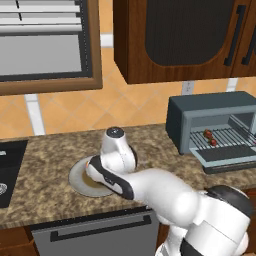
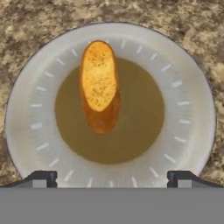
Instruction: Pick up the kebab skewer and baguette bread, and place them inside the toaster oven. Close the toaster oven door and start by setting the timer.
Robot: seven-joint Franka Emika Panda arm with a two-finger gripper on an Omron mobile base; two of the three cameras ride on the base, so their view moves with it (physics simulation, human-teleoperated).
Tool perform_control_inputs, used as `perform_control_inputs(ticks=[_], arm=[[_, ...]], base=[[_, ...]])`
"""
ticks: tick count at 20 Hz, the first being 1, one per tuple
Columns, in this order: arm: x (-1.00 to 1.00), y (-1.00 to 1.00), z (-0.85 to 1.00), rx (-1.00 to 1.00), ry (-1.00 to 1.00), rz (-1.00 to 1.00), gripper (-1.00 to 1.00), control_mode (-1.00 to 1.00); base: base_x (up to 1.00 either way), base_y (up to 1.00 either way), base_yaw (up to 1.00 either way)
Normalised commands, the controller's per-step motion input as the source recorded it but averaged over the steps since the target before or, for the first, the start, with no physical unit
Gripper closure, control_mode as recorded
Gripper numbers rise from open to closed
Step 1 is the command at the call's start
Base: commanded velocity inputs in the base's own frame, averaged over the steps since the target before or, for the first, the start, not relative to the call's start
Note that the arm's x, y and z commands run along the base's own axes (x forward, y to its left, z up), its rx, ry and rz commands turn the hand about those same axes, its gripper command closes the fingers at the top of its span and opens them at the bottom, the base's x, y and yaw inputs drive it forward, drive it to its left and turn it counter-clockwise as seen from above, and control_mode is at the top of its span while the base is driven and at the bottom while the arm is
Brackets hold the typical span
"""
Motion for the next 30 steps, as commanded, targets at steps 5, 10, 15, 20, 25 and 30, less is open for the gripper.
perform_control_inputs(ticks=[5,10,15,20,25,30], arm=[[0.53,0.24,-0.22,0.0,0.04,0.08,-1.0,-1.0],[0.27,0.3,-0.36,0.0,0.05,0.03,-1.0,-1.0],[0.22,0.07,-0.34,-0.01,0.0,0.0,-1.0,-1.0],[0.15,0.03,-0.35,-0.02,0.0,0.0,-1.0,-1.0],[0.14,0.09,-0.23,0.0,0.0,0.0,-1.0,-1.0],[0.14,0.12,-0.2,0.0,0.0,0.0,1.0,-1.0]], base=[[0.0,0.0,0.0],[0.0,0.0,0.0],[0.0,0.0,0.0],[0.0,0.0,0.0],[0.0,0.0,0.0],[0.0,0.0,0.0]])
